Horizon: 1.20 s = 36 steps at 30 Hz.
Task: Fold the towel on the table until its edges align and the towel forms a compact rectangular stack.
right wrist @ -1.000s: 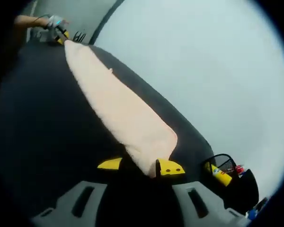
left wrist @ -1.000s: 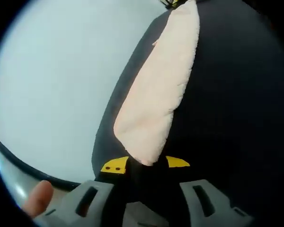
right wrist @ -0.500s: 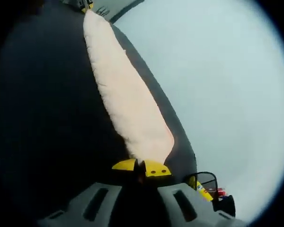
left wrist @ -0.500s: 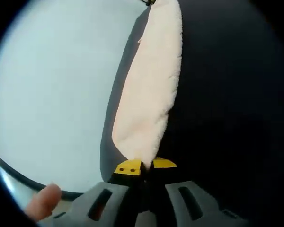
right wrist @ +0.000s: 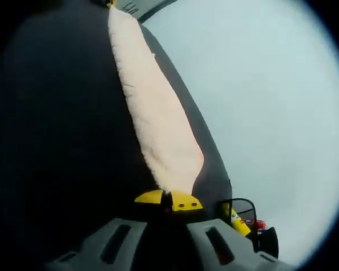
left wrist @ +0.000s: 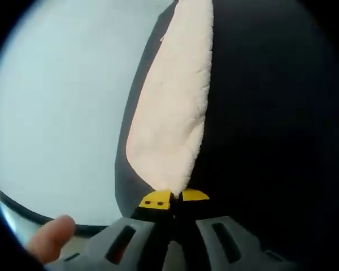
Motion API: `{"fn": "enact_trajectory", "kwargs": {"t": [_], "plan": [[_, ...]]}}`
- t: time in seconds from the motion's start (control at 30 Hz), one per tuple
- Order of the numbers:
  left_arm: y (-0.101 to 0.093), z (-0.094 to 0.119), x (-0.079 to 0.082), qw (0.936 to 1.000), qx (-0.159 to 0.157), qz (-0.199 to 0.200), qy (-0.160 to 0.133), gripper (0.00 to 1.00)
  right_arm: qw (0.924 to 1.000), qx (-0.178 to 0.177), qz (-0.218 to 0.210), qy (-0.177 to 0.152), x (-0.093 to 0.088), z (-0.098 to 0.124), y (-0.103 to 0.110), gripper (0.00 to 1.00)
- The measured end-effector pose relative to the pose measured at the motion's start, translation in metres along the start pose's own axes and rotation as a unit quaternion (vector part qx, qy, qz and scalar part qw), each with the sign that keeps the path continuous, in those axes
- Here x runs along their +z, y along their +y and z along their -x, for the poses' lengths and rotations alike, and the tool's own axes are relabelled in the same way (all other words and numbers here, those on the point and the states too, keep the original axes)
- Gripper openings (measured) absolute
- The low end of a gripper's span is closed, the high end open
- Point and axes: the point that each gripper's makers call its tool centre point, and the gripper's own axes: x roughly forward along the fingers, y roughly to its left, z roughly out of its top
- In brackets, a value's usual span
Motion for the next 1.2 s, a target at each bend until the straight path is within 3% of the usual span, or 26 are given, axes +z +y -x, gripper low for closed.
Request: {"fn": "enact_trajectory", "kwargs": {"t": [0.1, 0.17, 0.23, 0.27, 0.3, 0.37, 0.4, 0.43, 0.47, 0.5, 0.57, 0.6, 0.63, 0.67, 0.73, 0.77, 0.8, 0.83, 0.93, 0.97, 1.0, 1.03, 1.07, 1.1, 1.13, 1.2], "plan": [[-0.002, 0.006, 0.0, 1.0, -0.002, 0.008, -0.003, 0.01, 0.9994, -0.005, -0.034, -0.003, -0.002, -0.001, -0.003, 0.01], [-0.002, 0.005, 0.0, 0.9996, -0.001, 0.027, -0.008, 0.02, 0.9969, -0.006, -0.078, -0.008, 0.0, 0.0, -0.003, 0.02], [0.001, 0.005, 0.002, 0.9997, 0.002, 0.017, -0.015, 0.04, 0.9922, 0.008, -0.123, -0.014, 0.003, 0.002, 0.0, 0.08], [0.003, 0.006, 0.003, 0.9998, 0.004, -0.005, -0.019, 0.06, 0.986, 0.033, -0.161, -0.029, 0.006, 0.004, 0.006, 0.15], [0.003, 0.006, -0.003, 0.9999, -0.001, -0.005, -0.012, 0.11, 0.9805, 0.031, -0.19, -0.038, 0.007, 0.008, 0.002, 0.16], [0.003, 0.012, 0.001, 0.9985, -0.032, 0.04, -0.016, 0.16, 0.9588, 0.047, -0.276, -0.048, 0.02, 0.024, 0.004, 0.25], [0.007, 0.017, 0.006, 0.9957, -0.037, 0.079, -0.032, 0.2, 0.9435, 0.048, -0.323, -0.056, 0.015, 0.022, -0.001, 0.28], [0.019, 0.016, 0.009, 0.9914, -0.037, 0.109, -0.061, 0.25, 0.9341, 0.042, -0.35, -0.059, 0.013, 0.023, -0.008, 0.28], [0.028, 0.02, 0.012, 0.9855, -0.041, 0.144, -0.08, 0.3, 0.9209, 0.037, -0.384, -0.058, 0.013, 0.028, -0.017, 0.28], [0.035, 0.028, 0.011, 0.9779, -0.043, 0.189, -0.078, 0.29, 0.9031, 0.031, -0.421, -0.079, 0.019, 0.036, -0.034, 0.28], [0.068, 0.021, 0.002, 0.9509, -0.032, 0.3, -0.07, 0.27, 0.8725, 0.034, -0.48, -0.083, 0.021, 0.041, -0.057, 0.28], [0.081, 0.019, -0.003, 0.9389, -0.032, 0.335, -0.072, 0.27, 0.8614, 0.039, -0.499, -0.084, 0.017, 0.037, -0.073, 0.28], [0.086, 0.021, -0.005, 0.9346, -0.034, 0.346, -0.073, 0.27, 0.8535, 0.045, -0.513, -0.081, 0.019, 0.036, -0.082, 0.29], [0.094, 0.018, -0.011, 0.9261, -0.037, 0.37, -0.064, 0.26, 0.8538, 0.046, -0.514, -0.072, 0.031, 0.041, -0.079, 0.3], [0.103, -0.004, -0.028, 0.8833, -0.085, 0.46, -0.032, 0.24, 0.8635, 0.053, -0.498, -0.058, 0.041, 0.037, -0.081, 0.3], [0.085, 0.003, -0.015, 0.863, -0.108, 0.492, -0.032, 0.24, 0.8611, 0.055, -0.504, -0.042, 0.041, 0.033, -0.081, 0.3], [0.084, -0.005, -0.014, 0.8544, -0.116, 0.505, -0.036, 0.24, 0.8571, 0.061, -0.51, -0.034, 0.043, 0.029, -0.079, 0.31], [0.084, -0.014, -0.013, 0.8489, -0.115, 0.515, -0.032, 0.23, 0.8522, 0.071, -0.517, -0.029, 0.047, 0.025, -0.076, 0.34], [0.059, -0.026, -0.011, 0.8453, -0.148, 0.513, 0.021, 0.22, 0.8266, 0.085, -0.556, -0.005, 0.038, 0.006, -0.078, 0.38], [0.064, -0.043, -0.02, 0.8457, -0.156, 0.509, 0.038, 0.22, 0.8244, 0.083, -0.56, 0.0, 0.037, 0.001, -0.079, 0.39], [0.06, -0.049, -0.022, 0.8428, -0.162, 0.511, 0.052, 0.22, 0.814, 0.087, -0.574, 0.011, 0.033, -0.002, -0.077, 0.38], [0.059, -0.054, -0.022, 0.8444, -0.161, 0.508, 0.055, 0.22, 0.8036, 0.092, -0.588, 0.023, 0.03, -0.006, -0.074, 0.37], [0.058, -0.059, -0.024, 0.8499, -0.164, 0.497, 0.06, 0.21, 0.7897, 0.097, -0.604, 0.041, 0.015, -0.019, -0.081, 0.37], [0.061, -0.065, -0.026, 0.8481, -0.166, 0.5, 0.058, 0.21, 0.7813, 0.108, -0.612, 0.053, 0.011, -0.023, -0.077, 0.37], [0.061, -0.069, -0.027, 0.8418, -0.171, 0.508, 0.061, 0.21, 0.7783, 0.116, -0.615, 0.056, 0.007, -0.028, -0.075, 0.39], [0.056, -0.068, -0.022, 0.8177, -0.203, 0.536, 0.056, 0.21, 0.7626, 0.132, -0.628, 0.079, 0.0, -0.034, -0.066, 0.47]]}}
